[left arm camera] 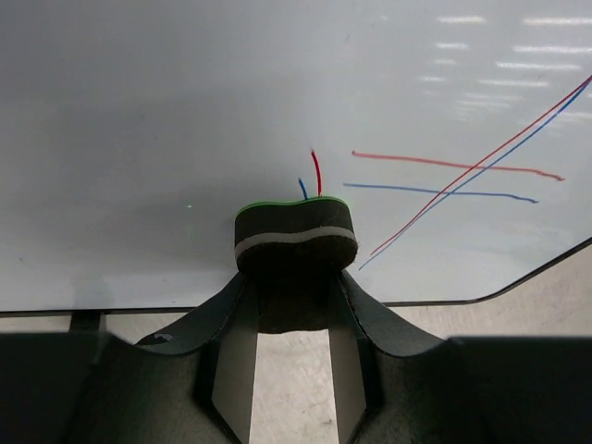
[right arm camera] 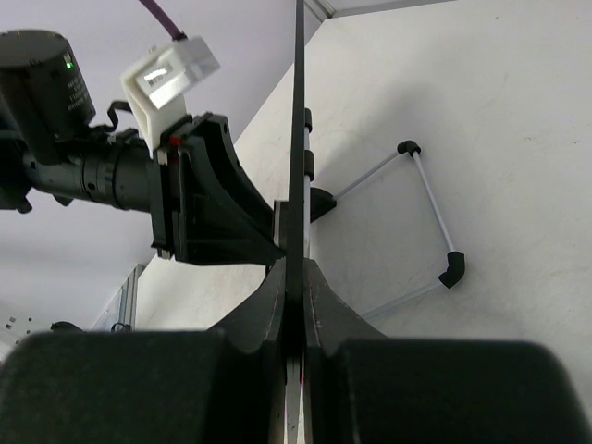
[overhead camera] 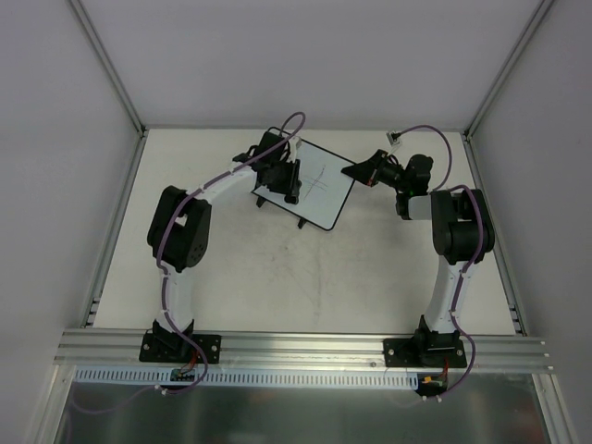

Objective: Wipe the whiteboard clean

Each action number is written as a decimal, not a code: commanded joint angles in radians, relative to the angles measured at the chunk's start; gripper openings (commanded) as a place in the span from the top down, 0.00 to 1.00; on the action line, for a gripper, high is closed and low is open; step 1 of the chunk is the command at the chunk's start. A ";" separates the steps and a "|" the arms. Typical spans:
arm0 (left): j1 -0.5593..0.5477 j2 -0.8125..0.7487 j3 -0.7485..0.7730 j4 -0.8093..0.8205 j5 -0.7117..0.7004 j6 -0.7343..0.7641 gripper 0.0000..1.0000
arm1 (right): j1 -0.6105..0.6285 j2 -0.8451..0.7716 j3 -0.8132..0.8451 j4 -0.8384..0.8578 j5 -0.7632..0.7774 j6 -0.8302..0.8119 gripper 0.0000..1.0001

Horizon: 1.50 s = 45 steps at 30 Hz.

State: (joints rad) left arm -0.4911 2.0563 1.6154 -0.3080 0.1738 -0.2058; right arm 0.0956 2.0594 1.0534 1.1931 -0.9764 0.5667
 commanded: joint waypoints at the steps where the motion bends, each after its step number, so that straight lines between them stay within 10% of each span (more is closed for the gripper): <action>1: -0.023 -0.011 -0.138 0.068 0.001 -0.026 1.00 | 0.032 -0.070 0.022 0.183 -0.125 -0.014 1.00; 15: -0.024 -0.030 -0.298 0.168 -0.042 -0.052 1.00 | 0.030 -0.074 0.016 0.195 -0.128 -0.005 1.00; 45: 0.032 0.133 0.373 -0.071 -0.030 0.039 1.00 | 0.038 -0.054 0.031 0.223 -0.157 0.033 1.00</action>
State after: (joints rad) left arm -0.4828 2.1616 1.9285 -0.4221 0.1726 -0.1947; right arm 0.0952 2.0594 1.0534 1.2366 -0.9707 0.5648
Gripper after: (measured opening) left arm 0.301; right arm 0.062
